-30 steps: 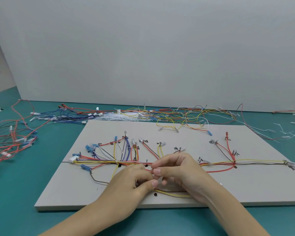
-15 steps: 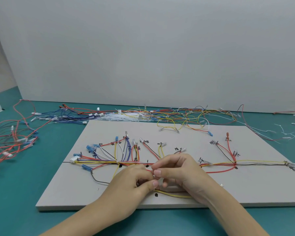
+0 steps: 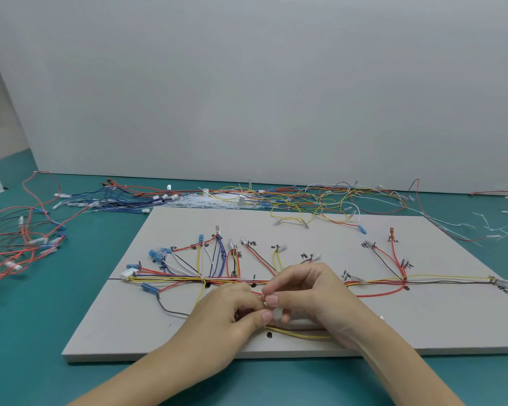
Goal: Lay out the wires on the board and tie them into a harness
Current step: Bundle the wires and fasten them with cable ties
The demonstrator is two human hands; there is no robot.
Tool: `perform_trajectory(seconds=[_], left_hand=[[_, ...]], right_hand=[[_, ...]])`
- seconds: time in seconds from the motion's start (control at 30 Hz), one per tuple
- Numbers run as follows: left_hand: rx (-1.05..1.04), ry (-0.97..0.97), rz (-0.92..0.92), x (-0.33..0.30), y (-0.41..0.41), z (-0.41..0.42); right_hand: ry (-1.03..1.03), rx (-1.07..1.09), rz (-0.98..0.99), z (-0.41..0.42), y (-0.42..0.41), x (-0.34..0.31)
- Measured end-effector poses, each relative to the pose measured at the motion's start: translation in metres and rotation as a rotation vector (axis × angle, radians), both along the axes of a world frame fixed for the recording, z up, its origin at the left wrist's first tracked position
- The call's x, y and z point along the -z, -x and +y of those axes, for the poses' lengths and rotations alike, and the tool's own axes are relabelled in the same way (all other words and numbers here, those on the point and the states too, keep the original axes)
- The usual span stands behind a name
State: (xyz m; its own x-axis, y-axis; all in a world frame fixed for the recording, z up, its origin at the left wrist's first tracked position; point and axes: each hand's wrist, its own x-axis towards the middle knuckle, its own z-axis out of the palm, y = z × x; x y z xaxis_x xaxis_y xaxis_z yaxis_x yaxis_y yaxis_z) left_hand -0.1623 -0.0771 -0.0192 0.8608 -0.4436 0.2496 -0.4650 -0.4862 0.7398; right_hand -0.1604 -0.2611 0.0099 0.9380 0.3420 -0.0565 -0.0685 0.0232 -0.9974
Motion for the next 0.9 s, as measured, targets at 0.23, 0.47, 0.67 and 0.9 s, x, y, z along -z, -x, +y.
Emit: perform_trajectory(seconds=[0.23,0.47,0.67,0.9], left_hand=[[0.009,0.004,-0.022,0.0007,0.0003,0.0004],[0.021,0.008,-0.028,0.0015,0.0005,0.0014],[0.023,0.018,-0.050,0.0031,0.0004,0.0007],[0.040,0.007,-0.051,0.0018,0.0011,0.0005]], right_hand=[[-0.002,-0.032,-0.003,-0.0021,0.0001,-0.0001],[-0.022,-0.053,0.045,-0.0026,0.0003,0.0000],[0.018,-0.052,0.044,-0.0034,0.0002,0.0004],[0.030,-0.060,0.029,-0.0032,0.0001,0.0003]])
